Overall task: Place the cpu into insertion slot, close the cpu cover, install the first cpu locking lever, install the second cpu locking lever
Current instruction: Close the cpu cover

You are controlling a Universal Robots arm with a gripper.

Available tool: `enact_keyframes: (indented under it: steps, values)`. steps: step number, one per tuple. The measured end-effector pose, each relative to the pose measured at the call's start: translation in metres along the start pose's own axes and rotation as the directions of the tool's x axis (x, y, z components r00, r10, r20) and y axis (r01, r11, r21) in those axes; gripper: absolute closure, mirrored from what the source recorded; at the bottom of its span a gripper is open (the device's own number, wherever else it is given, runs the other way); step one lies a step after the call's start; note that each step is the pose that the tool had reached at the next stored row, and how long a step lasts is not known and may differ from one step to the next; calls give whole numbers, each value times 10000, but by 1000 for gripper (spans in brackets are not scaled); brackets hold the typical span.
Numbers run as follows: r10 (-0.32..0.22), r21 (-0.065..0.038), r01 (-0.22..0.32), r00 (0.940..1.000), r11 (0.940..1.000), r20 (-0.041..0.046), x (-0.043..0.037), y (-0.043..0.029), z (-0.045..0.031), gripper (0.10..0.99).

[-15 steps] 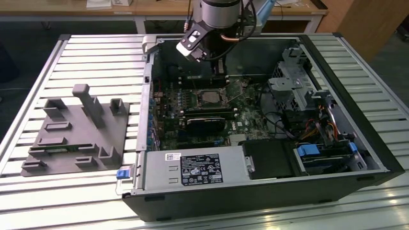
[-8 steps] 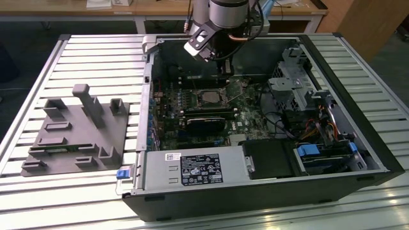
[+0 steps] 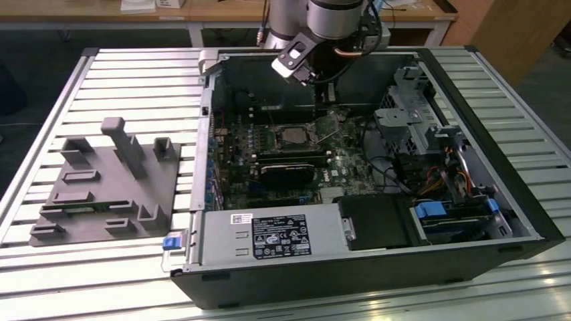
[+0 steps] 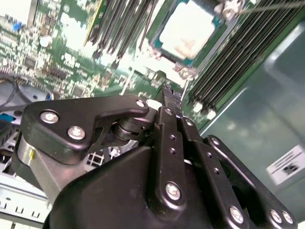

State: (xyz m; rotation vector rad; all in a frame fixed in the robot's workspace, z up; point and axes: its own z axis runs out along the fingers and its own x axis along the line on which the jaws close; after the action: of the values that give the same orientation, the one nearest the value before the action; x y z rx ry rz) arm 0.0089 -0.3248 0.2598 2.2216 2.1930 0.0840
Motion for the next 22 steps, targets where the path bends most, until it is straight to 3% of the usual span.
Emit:
enact_keyframes:
  steps: [16,22]
  values:
    - [0,25,0,10000,10000,-1,7,477,26,980]
    - [0,33,0,10000,10000,-1,9,562,55,980]
